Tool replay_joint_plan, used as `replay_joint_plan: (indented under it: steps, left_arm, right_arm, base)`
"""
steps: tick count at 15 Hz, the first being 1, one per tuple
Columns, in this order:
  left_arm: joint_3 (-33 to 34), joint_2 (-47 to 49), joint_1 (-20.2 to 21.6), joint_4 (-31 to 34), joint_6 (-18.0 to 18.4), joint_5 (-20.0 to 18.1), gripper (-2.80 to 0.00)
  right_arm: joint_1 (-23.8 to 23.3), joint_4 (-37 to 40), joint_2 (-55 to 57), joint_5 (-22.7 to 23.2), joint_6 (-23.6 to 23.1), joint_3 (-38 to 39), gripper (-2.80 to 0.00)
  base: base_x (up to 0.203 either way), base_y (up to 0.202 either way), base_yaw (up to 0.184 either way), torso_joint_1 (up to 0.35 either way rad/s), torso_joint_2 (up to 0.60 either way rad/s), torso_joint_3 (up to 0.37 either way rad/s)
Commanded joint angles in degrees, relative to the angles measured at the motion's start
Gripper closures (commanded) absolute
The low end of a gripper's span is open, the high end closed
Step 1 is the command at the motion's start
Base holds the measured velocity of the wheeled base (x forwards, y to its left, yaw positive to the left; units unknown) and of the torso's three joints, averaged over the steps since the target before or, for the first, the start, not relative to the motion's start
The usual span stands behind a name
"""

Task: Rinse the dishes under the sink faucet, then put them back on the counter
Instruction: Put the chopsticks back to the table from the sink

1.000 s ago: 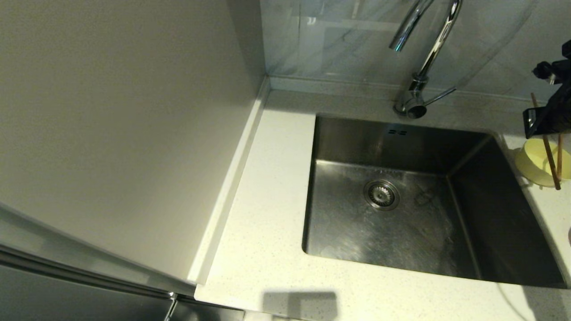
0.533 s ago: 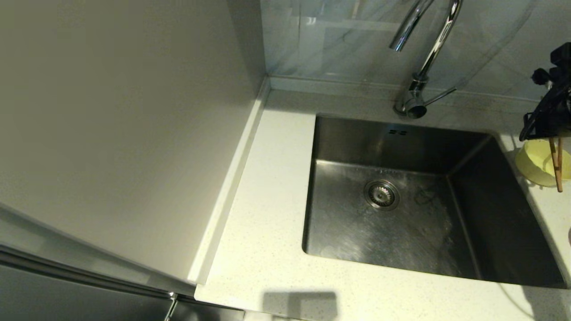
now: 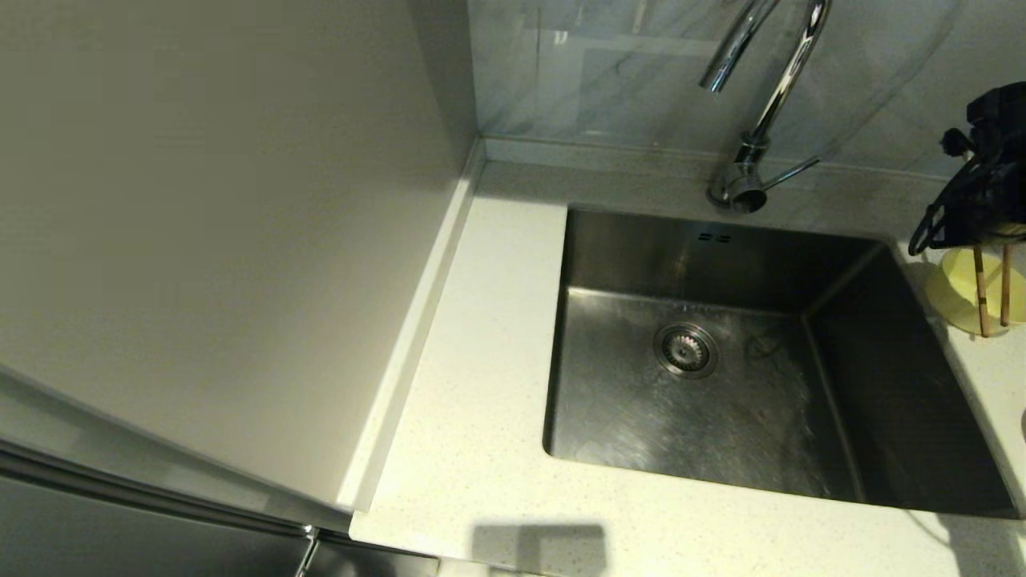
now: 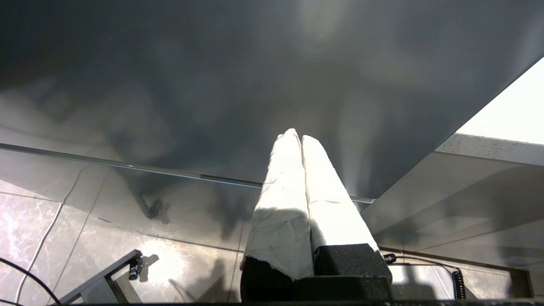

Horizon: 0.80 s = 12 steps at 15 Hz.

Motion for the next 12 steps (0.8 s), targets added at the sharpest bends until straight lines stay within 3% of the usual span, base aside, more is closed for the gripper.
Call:
replay_joint_plan:
  steps: [1, 12]
  left_arm:
    - [0.0, -0.2, 0.0, 0.0, 0.0, 0.0, 0.00]
    - [0.0, -0.2, 0.0, 0.0, 0.0, 0.0, 0.00]
  right_arm:
    - [-0.1, -0.1, 1.4, -0.3, -0.1, -0.1, 0.00]
    - [-2.9, -6.3, 3.4, -0.4, -4.9, -0.3, 0.00]
  base:
    - [0.000, 0.000, 0.000, 0.000, 0.00, 0.000]
    - [0.000, 0.000, 0.000, 0.000, 0.00, 0.000]
